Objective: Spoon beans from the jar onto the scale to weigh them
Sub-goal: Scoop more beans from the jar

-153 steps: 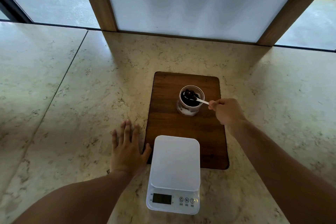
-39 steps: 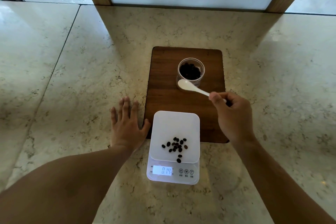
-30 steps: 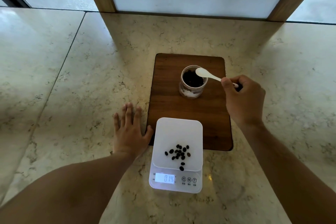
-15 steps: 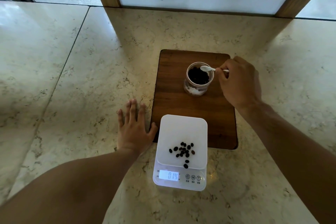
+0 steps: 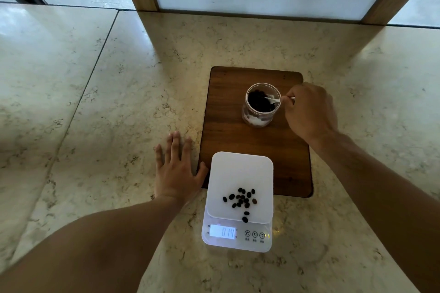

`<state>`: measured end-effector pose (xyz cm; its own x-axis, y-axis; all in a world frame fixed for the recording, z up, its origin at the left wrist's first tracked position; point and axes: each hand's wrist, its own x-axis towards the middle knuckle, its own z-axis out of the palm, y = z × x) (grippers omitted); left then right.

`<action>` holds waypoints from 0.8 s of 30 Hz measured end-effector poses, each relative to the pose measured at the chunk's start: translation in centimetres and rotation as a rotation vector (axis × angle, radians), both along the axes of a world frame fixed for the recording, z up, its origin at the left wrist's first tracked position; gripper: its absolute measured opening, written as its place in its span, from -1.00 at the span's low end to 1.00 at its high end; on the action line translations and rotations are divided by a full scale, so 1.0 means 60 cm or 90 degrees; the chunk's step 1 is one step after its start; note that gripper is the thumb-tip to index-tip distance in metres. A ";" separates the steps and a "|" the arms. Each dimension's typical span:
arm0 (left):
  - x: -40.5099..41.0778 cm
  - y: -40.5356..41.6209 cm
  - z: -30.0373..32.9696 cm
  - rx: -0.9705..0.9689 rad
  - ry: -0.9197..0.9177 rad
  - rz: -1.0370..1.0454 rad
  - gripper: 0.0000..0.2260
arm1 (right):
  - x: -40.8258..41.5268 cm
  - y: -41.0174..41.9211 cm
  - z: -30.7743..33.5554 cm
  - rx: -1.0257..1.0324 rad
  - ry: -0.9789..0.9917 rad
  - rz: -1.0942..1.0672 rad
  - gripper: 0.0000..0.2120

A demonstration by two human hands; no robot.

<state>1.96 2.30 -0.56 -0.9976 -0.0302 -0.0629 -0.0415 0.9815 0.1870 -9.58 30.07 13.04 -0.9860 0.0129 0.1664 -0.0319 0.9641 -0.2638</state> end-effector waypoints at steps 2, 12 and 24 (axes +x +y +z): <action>0.000 -0.001 -0.001 -0.002 0.000 0.001 -0.27 | -0.003 -0.001 -0.001 -0.008 -0.023 -0.022 -0.77; -0.001 -0.002 -0.004 -0.008 -0.003 0.000 -0.27 | -0.019 -0.004 -0.014 -0.165 -0.145 -0.123 -0.67; 0.001 -0.001 -0.002 -0.012 0.002 -0.005 -0.27 | -0.023 0.001 -0.014 -0.294 -0.207 -0.209 -0.70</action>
<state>2.02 2.21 -0.67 -0.9979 -0.0239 -0.0598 -0.0336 0.9852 0.1682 -10.96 30.10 12.23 -0.9176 0.3212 -0.2344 0.3965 0.6955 -0.5992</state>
